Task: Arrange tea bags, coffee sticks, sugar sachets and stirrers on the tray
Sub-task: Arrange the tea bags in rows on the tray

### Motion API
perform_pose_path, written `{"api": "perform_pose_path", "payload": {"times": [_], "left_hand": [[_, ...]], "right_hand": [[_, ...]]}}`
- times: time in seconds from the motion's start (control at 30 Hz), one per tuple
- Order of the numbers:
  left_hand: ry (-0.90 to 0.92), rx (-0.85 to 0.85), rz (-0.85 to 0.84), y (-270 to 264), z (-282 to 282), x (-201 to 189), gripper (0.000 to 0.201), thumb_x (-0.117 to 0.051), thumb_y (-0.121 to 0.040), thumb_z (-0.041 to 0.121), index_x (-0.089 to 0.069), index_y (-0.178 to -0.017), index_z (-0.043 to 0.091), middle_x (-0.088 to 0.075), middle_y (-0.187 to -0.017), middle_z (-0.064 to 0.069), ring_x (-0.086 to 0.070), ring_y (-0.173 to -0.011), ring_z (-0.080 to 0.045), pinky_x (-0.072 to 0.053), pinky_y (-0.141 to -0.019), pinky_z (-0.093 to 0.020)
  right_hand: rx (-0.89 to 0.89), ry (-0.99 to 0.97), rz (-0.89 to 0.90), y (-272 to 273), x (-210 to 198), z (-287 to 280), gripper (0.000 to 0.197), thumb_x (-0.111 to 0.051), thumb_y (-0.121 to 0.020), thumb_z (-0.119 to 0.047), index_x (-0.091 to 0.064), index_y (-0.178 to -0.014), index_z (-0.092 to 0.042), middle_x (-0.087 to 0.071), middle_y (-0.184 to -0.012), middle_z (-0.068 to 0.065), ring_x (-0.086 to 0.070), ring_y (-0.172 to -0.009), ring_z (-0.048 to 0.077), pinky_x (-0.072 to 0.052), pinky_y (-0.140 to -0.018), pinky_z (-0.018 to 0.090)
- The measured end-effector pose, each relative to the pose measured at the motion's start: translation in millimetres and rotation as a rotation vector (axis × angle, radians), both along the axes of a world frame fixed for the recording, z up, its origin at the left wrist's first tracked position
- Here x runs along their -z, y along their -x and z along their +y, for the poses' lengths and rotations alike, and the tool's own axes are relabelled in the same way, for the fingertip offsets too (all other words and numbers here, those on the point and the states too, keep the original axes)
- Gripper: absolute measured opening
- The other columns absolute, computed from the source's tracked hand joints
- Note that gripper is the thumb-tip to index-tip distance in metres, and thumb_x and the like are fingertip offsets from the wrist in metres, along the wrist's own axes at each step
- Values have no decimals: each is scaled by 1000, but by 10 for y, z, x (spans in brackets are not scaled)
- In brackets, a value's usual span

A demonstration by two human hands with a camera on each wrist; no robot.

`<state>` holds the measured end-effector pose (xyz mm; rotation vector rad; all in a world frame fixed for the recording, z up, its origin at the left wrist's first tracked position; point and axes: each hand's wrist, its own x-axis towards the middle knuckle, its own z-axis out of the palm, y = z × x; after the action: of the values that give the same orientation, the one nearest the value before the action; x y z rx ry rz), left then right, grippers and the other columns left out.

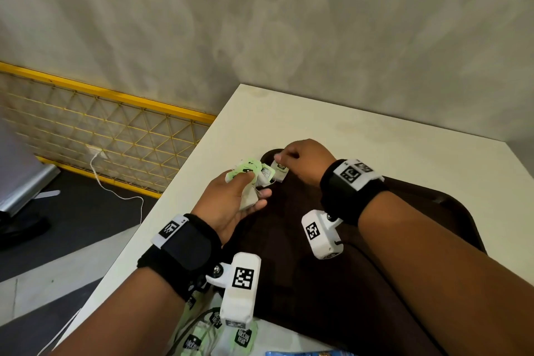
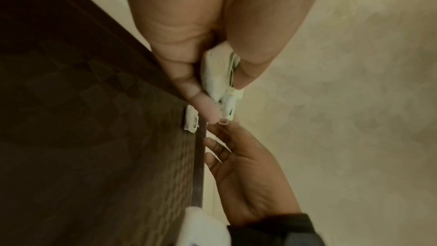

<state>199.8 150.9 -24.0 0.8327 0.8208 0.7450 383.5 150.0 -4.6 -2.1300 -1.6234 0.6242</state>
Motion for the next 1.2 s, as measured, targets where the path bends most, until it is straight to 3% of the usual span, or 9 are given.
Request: {"api": "perform_pose_path", "payload": {"times": [0.1, 0.27, 0.33, 0.43, 0.53, 0.8, 0.9, 1.1, 1.2], "left_hand": [[-25, 19, -6, -39, 16, -23, 15, -45, -101, 16, -59, -106, 16, -72, -95, -5, -70, -76, -18, -56, -58, -22], [-45, 40, -4, -93, 17, -53, 16, -44, -101, 16, -58, -107, 18, -74, -89, -4, -69, -79, -18, -55, -58, -22], [-31, 14, -4, -106, 22, -46, 15, -44, -101, 15, -58, -107, 16, -72, -90, -7, -69, -77, -18, -55, -56, -22], [-41, 12, -29, -130, 9, -58, 17, -43, -100, 12, -59, -107, 13, -70, -88, -10, -65, -72, -16, -55, -58, -21], [-67, -6, -50, -154, -9, -89, 19, -41, -100, 9, -60, -100, 13, -69, -87, -10, -64, -72, -16, -56, -60, -20], [-26, 6, -25, -158, -3, -73, 17, -45, -100, 10, -60, -108, 11, -73, -82, -8, -69, -69, -14, -56, -58, -21], [5, -29, -14, -137, 10, -34, 21, -47, -100, 11, -56, -117, 5, -70, -91, -10, -71, -69, -15, -56, -56, -21], [28, -42, -8, -74, 36, 15, 20, -47, -99, 13, -57, -114, 3, -71, -88, -10, -71, -69, -14, -56, -56, -21], [24, -36, -5, -60, 35, 27, 18, -48, -99, 13, -58, -111, 4, -71, -88, -9, -71, -71, -15, -56, -56, -21]], "right_hand": [[3, 17, 455, 69, -111, -115, 34, -60, -90, -37, -70, -99, -6, -71, -95, 12, -61, -74, 15, -47, -62, 26], [-22, -72, 524, 79, -119, -212, 7, -68, -85, -10, -62, -85, -6, -65, -75, 9, -62, -64, 14, -48, -57, 21], [31, -166, 579, 59, -121, -242, 11, -70, -82, -5, -60, -80, -9, -65, -71, 9, -64, -61, 17, -49, -55, 22], [29, -180, 612, 60, -123, -278, 10, -72, -81, -9, -63, -80, -8, -68, -73, 3, -65, -65, 17, -51, -57, 22], [98, -110, 822, 99, -120, -294, 11, -63, -90, -18, -63, -83, -10, -69, -85, -1, -64, -67, 14, -54, -64, 22], [214, -46, 967, 2, -121, -301, 21, -70, -81, -2, -60, -97, -11, -69, -85, 9, -65, -67, 16, -53, -62, 23], [283, -68, 911, -74, -85, -286, 19, -67, -82, 1, -58, -95, -10, -65, -84, 10, -63, -62, 14, -55, -62, 25], [340, 50, 504, -234, 100, -174, 17, -69, -81, -1, -58, -86, -12, -64, -84, 11, -62, -62, 16, -55, -60, 29], [343, 31, 273, -263, 149, -105, 23, -75, -76, -10, -58, -92, -12, -67, -85, 11, -66, -74, 23, -58, -74, 40]]}}
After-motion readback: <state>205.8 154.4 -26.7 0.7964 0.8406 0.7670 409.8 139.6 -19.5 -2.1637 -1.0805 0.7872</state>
